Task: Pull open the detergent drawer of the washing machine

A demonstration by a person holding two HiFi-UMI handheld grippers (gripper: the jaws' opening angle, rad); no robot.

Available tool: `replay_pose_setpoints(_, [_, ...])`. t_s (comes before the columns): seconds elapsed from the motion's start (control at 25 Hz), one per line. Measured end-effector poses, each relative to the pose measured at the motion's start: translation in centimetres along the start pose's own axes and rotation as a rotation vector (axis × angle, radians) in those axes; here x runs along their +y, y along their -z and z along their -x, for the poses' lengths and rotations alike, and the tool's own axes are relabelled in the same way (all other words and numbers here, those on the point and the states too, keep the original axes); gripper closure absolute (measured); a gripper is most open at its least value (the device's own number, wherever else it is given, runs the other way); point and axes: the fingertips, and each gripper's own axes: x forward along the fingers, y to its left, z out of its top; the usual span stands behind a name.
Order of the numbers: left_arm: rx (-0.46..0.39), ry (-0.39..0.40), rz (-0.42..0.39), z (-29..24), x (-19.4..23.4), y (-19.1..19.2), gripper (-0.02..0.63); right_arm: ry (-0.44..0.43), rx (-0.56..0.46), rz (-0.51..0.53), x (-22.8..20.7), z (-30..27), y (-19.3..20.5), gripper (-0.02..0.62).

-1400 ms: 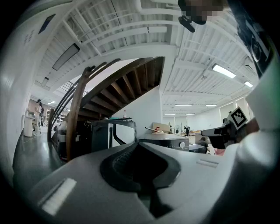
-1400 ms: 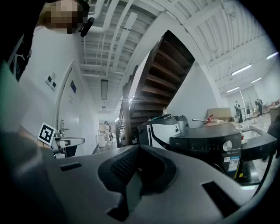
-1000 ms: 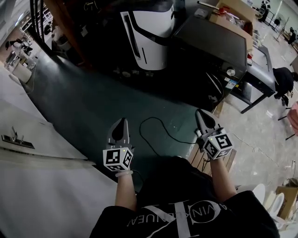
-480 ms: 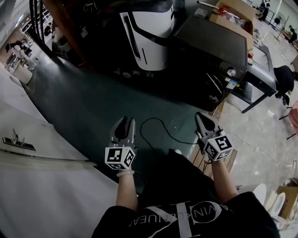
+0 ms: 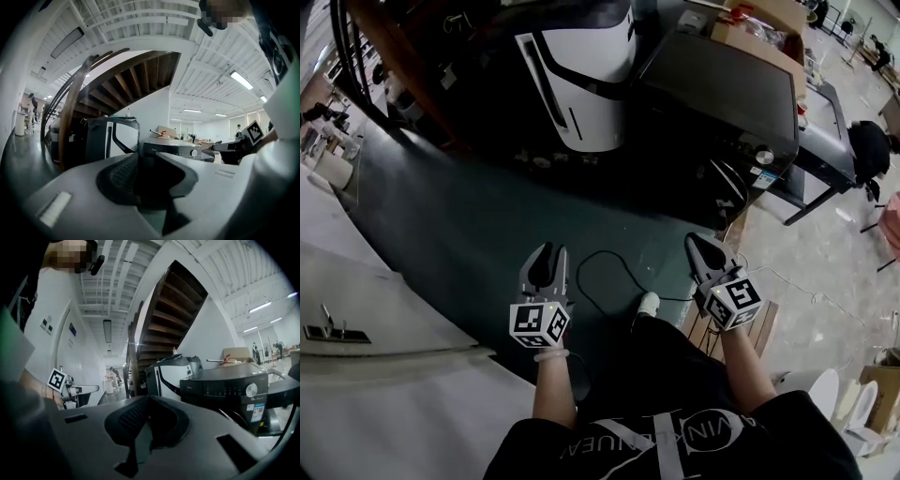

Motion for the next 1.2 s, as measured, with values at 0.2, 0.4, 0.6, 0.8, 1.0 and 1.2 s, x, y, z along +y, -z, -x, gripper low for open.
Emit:
replay_pose_setpoints(0.2, [0.002, 0.038, -0.011, -6.8, 1.0, -0.6, 0.509, 0.041, 0.003, -0.011, -4.2, -3.2, -0.1, 0.583])
replay_pose_setpoints(0.4, [0.022, 0.074, -0.007, -12.3, 1.7, -0.6, 0.509, 0.079, 0.020, -0.015, -7.5, -6.0, -0.3, 0.583])
replay_pose_setpoints(0.6, [0.057, 0.103, -0.005, -16.3, 1.6, 0.1, 0.509, 0.098, 0.039, -0.027, -10.4, -7.8, 0.2, 0.583])
replay_pose_setpoints(0.8, [0.057, 0.115, -0.007, -19.6, 1.6, -0.2, 0.509, 0.098, 0.043, -0.030, -12.6, -9.4, 0.3, 0.583])
replay_pose_setpoints(1.0, [0.067, 0.153, -0.014, -22.0, 0.0, 0.2, 0.509, 0.101, 0.042, -0.026, -13.7, -9.7, 0.3, 0.583])
replay_pose_setpoints(1.2, [0.069, 0.192, -0.028, -24.3, -1.3, -0.5, 0.509, 0.128, 0.044, -0.037, -15.2, -9.2, 0.3, 0.583])
